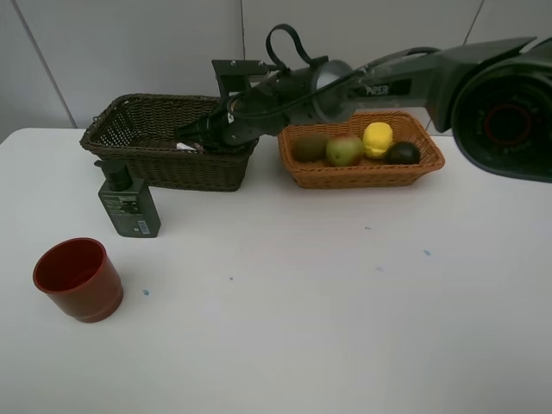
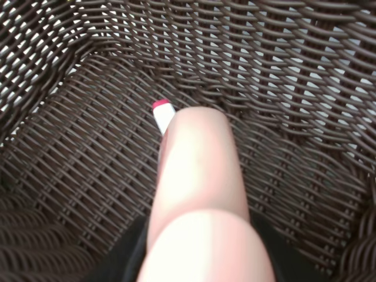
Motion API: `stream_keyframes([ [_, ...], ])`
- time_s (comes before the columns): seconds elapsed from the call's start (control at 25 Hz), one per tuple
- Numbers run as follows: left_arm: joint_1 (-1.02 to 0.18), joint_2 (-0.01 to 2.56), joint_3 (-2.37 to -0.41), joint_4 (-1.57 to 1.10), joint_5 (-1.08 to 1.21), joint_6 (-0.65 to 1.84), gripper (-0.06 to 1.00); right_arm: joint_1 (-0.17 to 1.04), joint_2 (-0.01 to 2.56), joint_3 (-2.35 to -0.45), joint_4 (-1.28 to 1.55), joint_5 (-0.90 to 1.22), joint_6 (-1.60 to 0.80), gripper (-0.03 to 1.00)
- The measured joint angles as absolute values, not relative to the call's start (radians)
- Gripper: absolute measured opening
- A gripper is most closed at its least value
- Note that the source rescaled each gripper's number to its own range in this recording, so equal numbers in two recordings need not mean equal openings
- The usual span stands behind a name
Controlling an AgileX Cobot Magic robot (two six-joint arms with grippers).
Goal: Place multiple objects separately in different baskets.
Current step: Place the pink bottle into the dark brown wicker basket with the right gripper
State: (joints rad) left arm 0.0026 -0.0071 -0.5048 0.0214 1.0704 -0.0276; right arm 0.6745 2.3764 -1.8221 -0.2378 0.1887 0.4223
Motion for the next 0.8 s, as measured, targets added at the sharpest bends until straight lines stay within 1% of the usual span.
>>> stream_keyframes([
  [0.08,0.003,-0.007,-0.505,0.021,1.07,-0.028,0.97,0.673,2.376,-1.822,-0.241,0.189,0.422,0.22],
  [0.12,0.003,-0.007,-0.505,0.021,1.07,-0.028,0.97,0.668,2.376,-1.822,-0.243,0.185,0.422,0.24],
  [0.16,0.003,-0.007,-0.505,0.021,1.07,-0.028,0.97,0.666,2.376,-1.822,-0.245,0.18,0.422,0.3],
  [0.2,0.003,-0.007,-0.505,0.021,1.07,-0.028,0.97,0.665,2.376,-1.822,-0.246,0.175,0.422,0.44],
  [0.28,0.003,-0.007,-0.505,0.021,1.07,-0.028,0.97,0.665,2.376,-1.822,-0.257,0.157,0.422,0.76],
  [0.32,0.003,-0.007,-0.505,0.021,1.07,-0.028,0.97,0.665,2.376,-1.822,-0.268,0.15,0.422,0.85],
  [0.36,0.003,-0.007,-0.505,0.021,1.07,-0.028,0.97,0.665,2.376,-1.822,-0.276,0.145,0.422,0.91],
  [0.44,0.003,-0.007,-0.505,0.021,1.07,-0.028,0.97,0.665,2.376,-1.822,-0.283,0.144,0.422,0.97],
  [0.52,0.003,-0.007,-0.505,0.021,1.07,-0.028,0.97,0.665,2.376,-1.822,-0.286,0.145,0.422,0.99],
  [0.8,0.003,-0.007,-0.505,0.021,1.07,-0.028,0.97,0.665,2.372,-1.822,-0.286,0.152,0.422,1.0],
])
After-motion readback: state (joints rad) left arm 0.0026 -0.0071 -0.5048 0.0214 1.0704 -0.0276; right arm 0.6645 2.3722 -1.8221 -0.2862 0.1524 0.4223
